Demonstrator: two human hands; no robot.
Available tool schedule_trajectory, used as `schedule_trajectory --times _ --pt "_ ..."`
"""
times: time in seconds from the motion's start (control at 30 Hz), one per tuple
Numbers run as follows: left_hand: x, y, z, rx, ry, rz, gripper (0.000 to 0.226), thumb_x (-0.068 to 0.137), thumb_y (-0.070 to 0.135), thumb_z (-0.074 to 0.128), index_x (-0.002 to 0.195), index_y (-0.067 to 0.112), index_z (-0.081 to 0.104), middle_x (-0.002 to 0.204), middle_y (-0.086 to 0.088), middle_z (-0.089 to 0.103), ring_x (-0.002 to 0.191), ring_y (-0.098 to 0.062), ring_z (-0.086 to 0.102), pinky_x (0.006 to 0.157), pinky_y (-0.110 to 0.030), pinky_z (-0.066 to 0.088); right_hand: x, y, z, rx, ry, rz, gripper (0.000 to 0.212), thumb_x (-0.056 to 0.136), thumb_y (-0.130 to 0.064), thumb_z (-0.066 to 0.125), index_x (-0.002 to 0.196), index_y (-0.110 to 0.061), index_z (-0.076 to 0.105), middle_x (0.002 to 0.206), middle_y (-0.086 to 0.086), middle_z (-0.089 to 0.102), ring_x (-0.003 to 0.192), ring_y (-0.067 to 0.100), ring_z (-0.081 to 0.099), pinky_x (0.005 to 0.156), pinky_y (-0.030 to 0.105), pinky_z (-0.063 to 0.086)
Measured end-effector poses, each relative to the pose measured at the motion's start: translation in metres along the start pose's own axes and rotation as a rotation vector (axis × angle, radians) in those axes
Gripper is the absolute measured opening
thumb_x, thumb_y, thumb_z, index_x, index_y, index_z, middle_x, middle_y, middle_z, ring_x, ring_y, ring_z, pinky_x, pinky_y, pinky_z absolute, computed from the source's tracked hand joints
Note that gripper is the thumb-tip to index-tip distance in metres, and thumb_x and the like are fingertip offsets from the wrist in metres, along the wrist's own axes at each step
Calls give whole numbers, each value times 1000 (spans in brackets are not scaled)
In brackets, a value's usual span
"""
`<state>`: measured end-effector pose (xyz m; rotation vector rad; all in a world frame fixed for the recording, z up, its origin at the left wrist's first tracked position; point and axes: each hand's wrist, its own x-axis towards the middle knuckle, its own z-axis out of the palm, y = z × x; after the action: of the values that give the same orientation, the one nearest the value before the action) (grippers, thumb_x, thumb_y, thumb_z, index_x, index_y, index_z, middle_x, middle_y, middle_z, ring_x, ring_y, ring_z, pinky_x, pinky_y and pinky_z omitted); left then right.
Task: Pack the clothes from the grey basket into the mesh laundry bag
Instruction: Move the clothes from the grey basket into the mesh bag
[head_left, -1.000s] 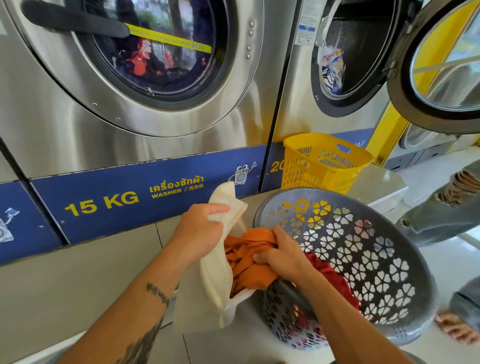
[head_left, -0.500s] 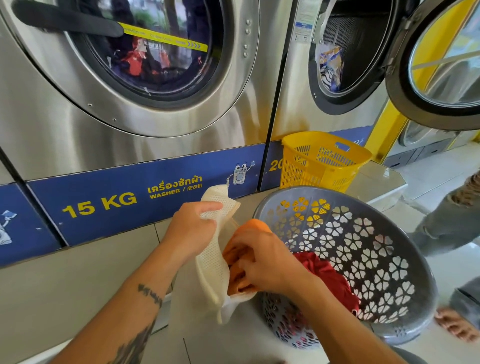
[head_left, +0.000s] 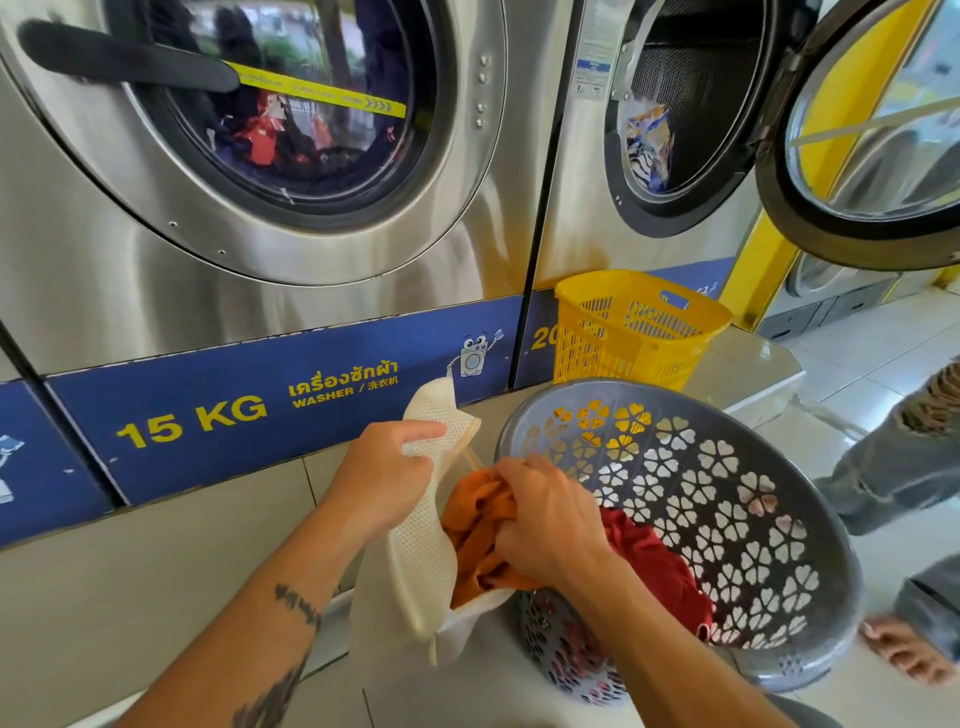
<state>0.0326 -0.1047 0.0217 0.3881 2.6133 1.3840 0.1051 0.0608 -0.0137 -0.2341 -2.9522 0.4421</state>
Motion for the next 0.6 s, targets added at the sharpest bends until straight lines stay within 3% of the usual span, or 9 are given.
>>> schedule_trajectory --times 0.07,0.13,0.23,0.27,0.33,0.4,0.5,0.57,0.6 --pt "1 0 0 -13 0 8 48 90 6 57 126 35 65 143 5 53 130 -16 48 92 -23 38 -5 -12 -3 83 84 -135 49 71 -26 56 119 -38 56 119 -8 58 106 20 59 76 36 54" --pt "2 -2 -2 -7 3 12 48 88 7 57 125 36 65 142 7 54 132 -15 47 99 -27 37 -8 -19 -3 206 -45 -226 58 74 -22 59 130 -38 51 117 -8 60 102 17 60 79 36 54" --pt "1 -5 -4 14 13 -3 48 88 7 56 125 37 65 143 5 54 127 -21 53 96 -32 44 -8 -20 -6 358 -247 -208 58 71 -24 69 125 -33 51 106 -20 59 94 -4 58 79 11 45" --pt "1 -6 -5 18 12 -5 49 89 6 56 125 37 65 143 4 54 124 -22 55 90 -29 46 -7 -18 -8 359 -198 -199 59 65 -33 67 122 -33 51 110 -20 57 101 -3 57 84 15 47" --pt "-1 -8 -6 28 8 -4 49 89 5 56 126 38 64 144 3 52 120 -16 56 81 -20 41 -3 -8 -11 234 -143 -116 85 56 -50 59 137 -35 40 137 -9 46 130 18 44 104 39 45" --pt "-1 -8 -7 33 7 -1 50 90 4 55 126 37 64 145 3 51 110 -8 57 69 -10 36 -2 5 -14 161 -315 75 106 58 -50 68 149 -41 16 152 5 25 141 34 25 109 53 40" --pt "-1 -6 -7 42 0 -5 50 90 4 55 128 37 63 146 3 50 91 1 54 57 -9 31 -4 20 -6 200 -456 158 86 73 -29 68 140 -49 20 135 12 46 117 37 52 95 50 52" --pt "-2 -5 -6 48 -5 -8 50 91 4 54 128 37 62 146 3 50 79 4 48 55 -9 30 -5 21 3 157 -360 113 65 72 -27 60 128 -48 34 117 5 59 102 33 61 87 49 54" --pt "-2 -6 -5 48 -12 -7 50 91 4 54 128 37 62 147 3 49 85 2 51 57 -8 31 -5 17 5 97 -288 88 55 71 -27 57 121 -45 41 111 3 62 98 31 62 84 47 55"
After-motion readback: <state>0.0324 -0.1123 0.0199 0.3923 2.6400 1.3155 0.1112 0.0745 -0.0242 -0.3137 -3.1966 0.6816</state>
